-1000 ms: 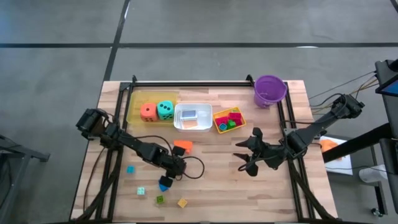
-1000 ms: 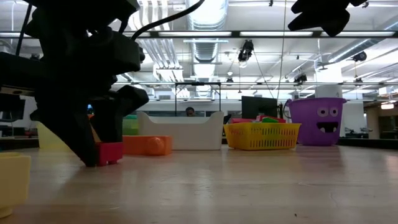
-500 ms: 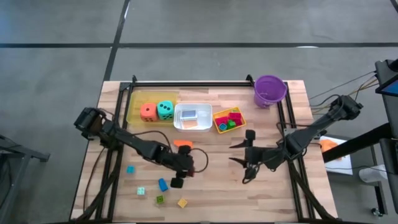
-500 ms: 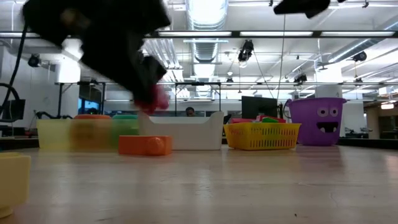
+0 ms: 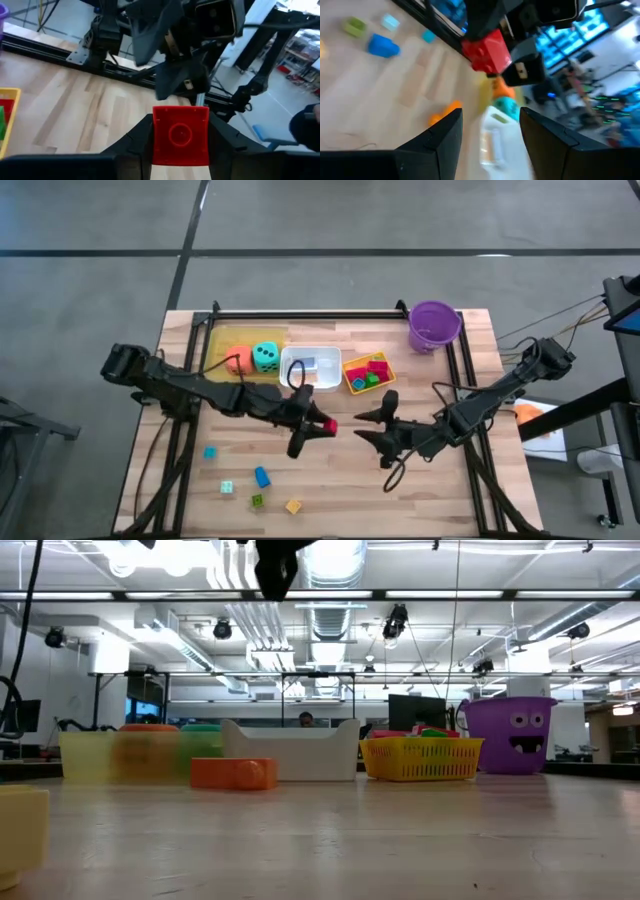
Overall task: Pick & Place Toys
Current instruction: Put the red game piece into the yellow bin
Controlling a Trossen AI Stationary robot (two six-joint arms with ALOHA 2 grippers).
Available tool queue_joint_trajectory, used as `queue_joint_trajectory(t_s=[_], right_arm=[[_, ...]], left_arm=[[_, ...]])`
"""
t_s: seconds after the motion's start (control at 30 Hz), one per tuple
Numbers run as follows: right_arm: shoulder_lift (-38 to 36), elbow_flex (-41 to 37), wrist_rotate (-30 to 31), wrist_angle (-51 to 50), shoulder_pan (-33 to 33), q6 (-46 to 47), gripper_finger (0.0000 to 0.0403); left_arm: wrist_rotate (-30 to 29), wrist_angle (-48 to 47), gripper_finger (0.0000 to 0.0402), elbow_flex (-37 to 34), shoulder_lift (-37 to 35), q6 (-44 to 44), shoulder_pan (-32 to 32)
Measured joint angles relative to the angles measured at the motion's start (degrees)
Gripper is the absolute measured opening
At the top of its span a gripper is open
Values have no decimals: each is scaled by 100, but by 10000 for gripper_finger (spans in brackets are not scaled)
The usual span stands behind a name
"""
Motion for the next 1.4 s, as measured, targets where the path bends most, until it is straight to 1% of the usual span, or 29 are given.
queue_joint_trajectory(t_s=[0.07, 0.17, 0.37, 0.47, 0.53, 0.63, 0.8, 0.87, 0.97, 1.03, 1.1, 1.2, 1.3, 1.4], right_arm=[[124, 200, 150, -27, -8, -191, 194], [251, 480, 145, -29, -6, -353, 194], [421, 824, -278, -16, -1, -496, 194], [522, 891, -343, -23, -6, -569, 199], [601, 914, -343, -45, -6, -571, 213], [726, 1021, -342, -33, -5, -554, 251], [981, 1277, 209, -13, -1, -725, 317], [1090, 1394, 335, -19, -3, -742, 335], [1299, 1592, 668, -13, -32, -964, 350], [1408, 1692, 805, -6, -32, -1213, 353], [1528, 1820, 844, 177, -41, -1389, 353], [1622, 1981, 902, 193, -44, -1558, 348], [1632, 2017, 928, 180, -71, -1627, 323], [1606, 2035, 938, 184, -102, -1604, 283]], left_arm=[[30, -13, 121, 10, 0, -28, 53], [27, -71, 121, 15, 0, -42, 99], [28, 48, 121, 26, 0, -174, 213], [29, 175, 121, 26, -7, -176, 235], [129, 241, 121, 26, -7, -176, 233], [244, 269, 121, 48, -7, -176, 235], [369, 274, 121, 96, -7, -176, 235], [377, 363, 121, 107, -7, -177, 235], [515, 555, 121, 109, -9, -178, 233], [629, 682, 121, 109, -9, -178, 233], [647, 743, 121, 112, -11, -178, 231], [649, 763, 121, 109, -9, -178, 231], [667, 831, 121, 109, -9, -174, 232], [768, 905, 121, 109, -4, -176, 231]])
